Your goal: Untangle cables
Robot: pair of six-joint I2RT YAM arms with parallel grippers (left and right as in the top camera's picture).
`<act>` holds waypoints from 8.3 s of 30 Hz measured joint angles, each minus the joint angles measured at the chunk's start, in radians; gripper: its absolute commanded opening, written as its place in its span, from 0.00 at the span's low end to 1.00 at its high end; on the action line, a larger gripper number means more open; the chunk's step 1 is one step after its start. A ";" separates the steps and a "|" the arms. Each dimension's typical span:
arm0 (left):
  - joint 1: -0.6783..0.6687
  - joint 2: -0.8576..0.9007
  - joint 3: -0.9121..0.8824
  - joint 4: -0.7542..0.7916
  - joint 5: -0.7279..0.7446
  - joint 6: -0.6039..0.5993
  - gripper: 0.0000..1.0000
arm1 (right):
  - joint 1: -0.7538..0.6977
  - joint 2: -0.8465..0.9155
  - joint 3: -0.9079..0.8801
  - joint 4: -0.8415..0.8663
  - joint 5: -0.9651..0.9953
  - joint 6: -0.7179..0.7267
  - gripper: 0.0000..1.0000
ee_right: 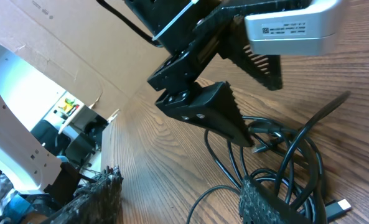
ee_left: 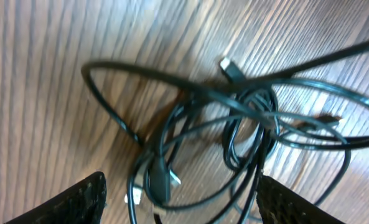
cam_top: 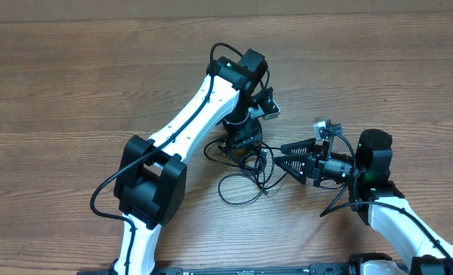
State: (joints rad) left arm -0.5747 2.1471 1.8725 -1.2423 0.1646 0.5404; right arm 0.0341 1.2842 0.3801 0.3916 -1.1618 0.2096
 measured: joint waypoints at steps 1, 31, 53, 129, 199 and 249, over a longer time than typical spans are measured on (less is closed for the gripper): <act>0.000 0.000 0.000 0.010 0.008 0.009 0.77 | 0.000 0.000 0.000 0.000 0.001 0.000 0.60; 0.026 0.000 -0.062 0.079 0.072 0.121 0.74 | 0.000 0.000 0.000 0.000 0.029 0.000 0.59; 0.026 0.000 -0.168 0.151 0.132 0.124 0.56 | 0.000 0.000 0.000 0.000 0.043 -0.001 0.59; 0.068 0.000 -0.206 0.150 0.151 0.222 0.64 | 0.000 0.000 0.000 0.000 0.055 0.000 0.59; 0.031 0.023 0.069 0.060 0.084 0.077 0.04 | 0.000 0.000 0.000 0.000 0.067 0.000 0.59; 0.094 0.023 0.251 0.003 0.238 -0.846 0.20 | 0.000 0.000 0.000 -0.024 0.301 -0.153 0.81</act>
State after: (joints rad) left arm -0.4805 2.1696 2.1235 -1.2392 0.4026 -0.3058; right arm 0.0345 1.2842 0.3801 0.3672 -0.8608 0.0570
